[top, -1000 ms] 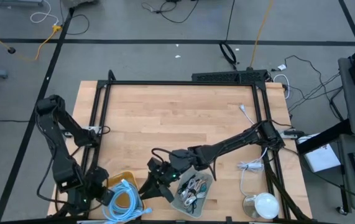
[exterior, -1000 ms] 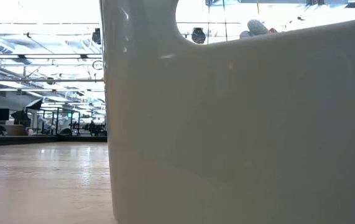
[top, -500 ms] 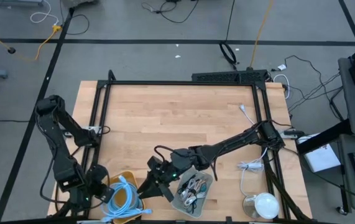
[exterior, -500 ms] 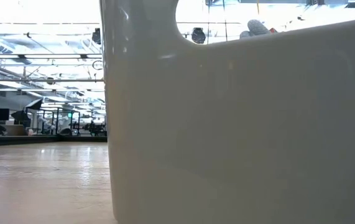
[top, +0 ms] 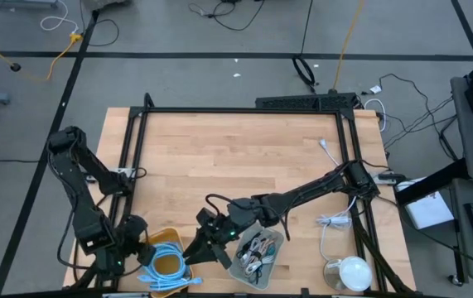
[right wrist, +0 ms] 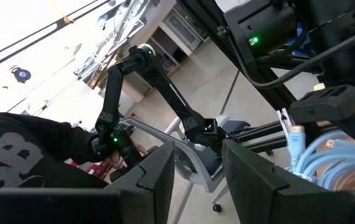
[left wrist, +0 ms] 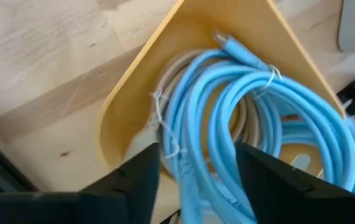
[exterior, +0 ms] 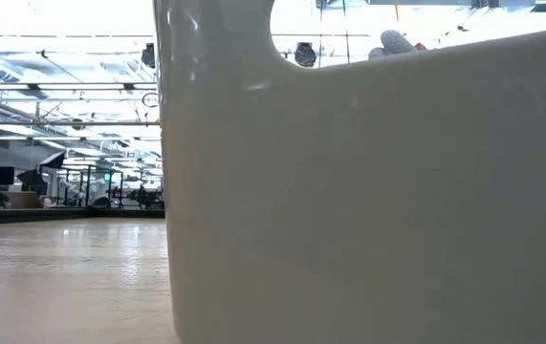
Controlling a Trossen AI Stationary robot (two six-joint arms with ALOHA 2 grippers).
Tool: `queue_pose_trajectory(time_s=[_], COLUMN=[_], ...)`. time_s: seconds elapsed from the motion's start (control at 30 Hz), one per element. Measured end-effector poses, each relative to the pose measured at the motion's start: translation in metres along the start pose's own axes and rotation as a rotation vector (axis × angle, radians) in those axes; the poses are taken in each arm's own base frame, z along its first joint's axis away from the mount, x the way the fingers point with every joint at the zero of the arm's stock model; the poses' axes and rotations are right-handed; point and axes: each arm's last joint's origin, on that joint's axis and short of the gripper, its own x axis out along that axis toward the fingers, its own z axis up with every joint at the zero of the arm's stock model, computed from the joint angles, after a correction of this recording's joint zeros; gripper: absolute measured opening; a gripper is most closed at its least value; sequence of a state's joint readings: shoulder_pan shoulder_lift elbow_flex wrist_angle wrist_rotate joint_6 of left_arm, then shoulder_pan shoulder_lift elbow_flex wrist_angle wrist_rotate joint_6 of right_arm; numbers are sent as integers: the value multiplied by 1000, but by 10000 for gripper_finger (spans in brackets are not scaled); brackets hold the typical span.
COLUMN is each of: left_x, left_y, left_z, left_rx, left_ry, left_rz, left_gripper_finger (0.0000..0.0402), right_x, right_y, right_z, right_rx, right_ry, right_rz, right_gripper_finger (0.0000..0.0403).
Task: Sort cables
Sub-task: Adjust the bins
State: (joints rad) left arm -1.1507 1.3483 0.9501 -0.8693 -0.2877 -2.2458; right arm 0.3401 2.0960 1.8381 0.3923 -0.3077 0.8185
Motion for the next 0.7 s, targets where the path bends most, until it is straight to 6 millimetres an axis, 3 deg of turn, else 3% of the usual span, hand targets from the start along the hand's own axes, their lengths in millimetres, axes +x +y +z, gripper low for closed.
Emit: queue_pose_trajectory(time_s=[0.2,0.4,0.57,0.7], left_x=[1,-4,-39,-75], left_y=[-2,1,-5,-9], left_z=[5,10,27,44], left_rx=[2,5,55,128], left_ry=[-20,-68,-276,-412], left_rz=[5,16,-111,-230], left_gripper_finger=[271,275,243,211], right_x=[0,0,-2,-16], right_y=[-1,-1,1,17], right_z=[-1,-1,1,18], right_rx=[4,9,-12,-88], right_ry=[10,13,22,28], right_rz=[-7,-9,-11,-36], right_gripper_finger=[128,128,128,128])
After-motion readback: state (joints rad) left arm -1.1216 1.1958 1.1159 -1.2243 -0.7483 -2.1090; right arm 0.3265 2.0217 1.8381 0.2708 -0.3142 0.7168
